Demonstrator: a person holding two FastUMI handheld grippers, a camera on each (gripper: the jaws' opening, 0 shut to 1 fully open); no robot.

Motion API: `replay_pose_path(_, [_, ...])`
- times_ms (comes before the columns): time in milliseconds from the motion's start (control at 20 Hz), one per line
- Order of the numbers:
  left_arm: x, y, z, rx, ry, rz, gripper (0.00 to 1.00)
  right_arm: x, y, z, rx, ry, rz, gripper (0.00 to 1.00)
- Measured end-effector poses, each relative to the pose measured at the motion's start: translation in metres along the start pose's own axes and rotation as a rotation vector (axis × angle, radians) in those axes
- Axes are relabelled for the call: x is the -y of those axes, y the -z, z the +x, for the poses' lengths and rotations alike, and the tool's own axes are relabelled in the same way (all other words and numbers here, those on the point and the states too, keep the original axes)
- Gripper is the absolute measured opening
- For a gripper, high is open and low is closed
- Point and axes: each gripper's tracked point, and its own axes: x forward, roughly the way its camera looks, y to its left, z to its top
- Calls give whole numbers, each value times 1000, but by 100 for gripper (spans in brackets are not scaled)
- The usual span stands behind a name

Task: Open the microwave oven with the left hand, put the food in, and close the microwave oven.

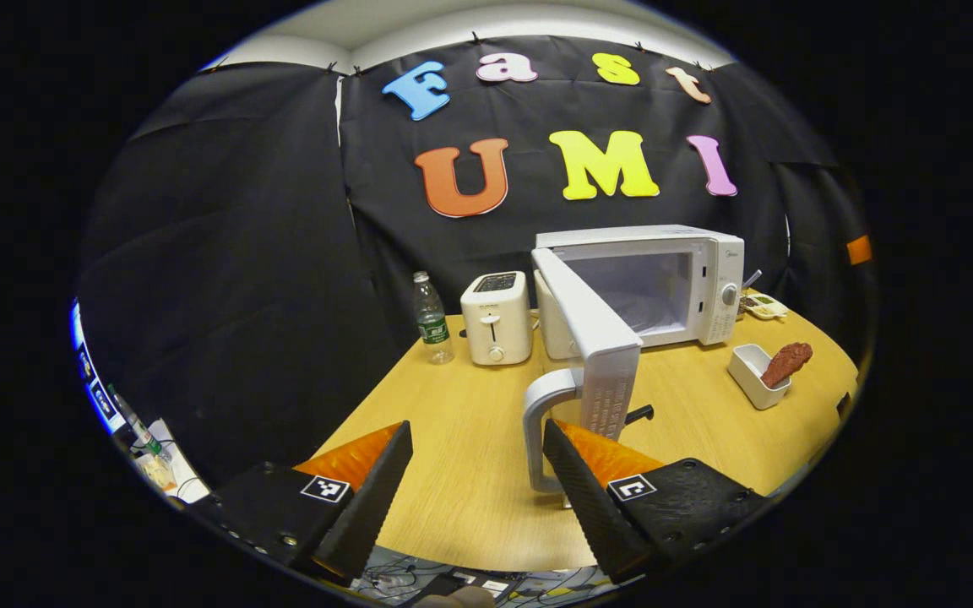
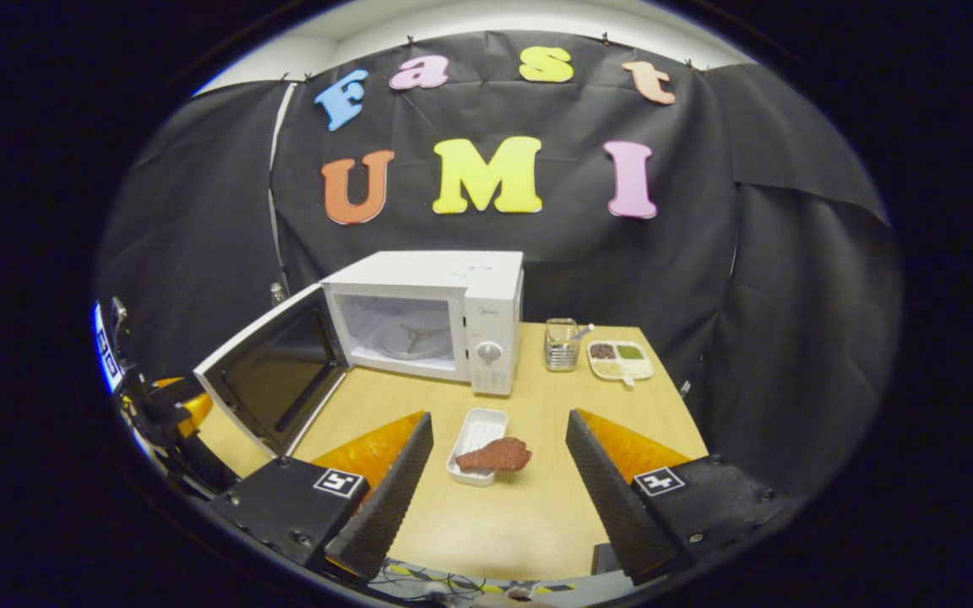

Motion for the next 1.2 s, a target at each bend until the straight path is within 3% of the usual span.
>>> replay_pose_path(50, [-4,-1,-6,0,-11,3,95,4,12,13,-27,-10,22,100])
replay_pose_path(100, [-6,-3,-11,2,-15,3,95,8,22,26,-60,-17,54,92])
replay_pose_path(150, [-7,-5,-18,-3,-17,-2,95,12,34,41,-93,-37,93,100])
replay_pose_path(450, [24,-42,-51,4,2,-35,95,23,81,123,-264,-138,271,98])
replay_pose_path(500, [32,-54,-51,10,2,-40,95,21,84,134,-280,-172,301,84])
replay_pose_path(600, [48,-78,-55,17,-3,-63,95,20,98,151,-349,-212,358,77])
replay_pose_path(650, [55,-86,-55,10,-13,-75,95,19,102,155,-378,-243,394,64])
replay_pose_path(700, [57,-96,-58,13,-32,-83,95,14,104,162,-406,-288,424,74])
replay_pose_path(750, [59,-108,-60,19,-44,-95,95,13,111,164,-442,-307,444,53])
replay_pose_path(800, [62,-119,-64,27,-63,-108,95,13,114,166,-462,-327,461,45])
replay_pose_path(850, [62,-127,-65,24,-80,-123,95,10,110,167,-470,-349,487,28])
replay_pose_path(950, [63,-137,-69,29,-115,-150,95,8,105,171,-478,-384,520,15])
replay_pose_path(1000, [61,-138,-71,26,-130,-163,95,5,105,171,-487,-407,529,13])
replay_pose_path(1050, [62,-140,-73,26,-140,-169,95,6,101,171,-492,-415,527,18])
replay_pose_path(1200, [57,-144,-78,32,-169,-170,95,9,80,169,-452,-426,398,14])
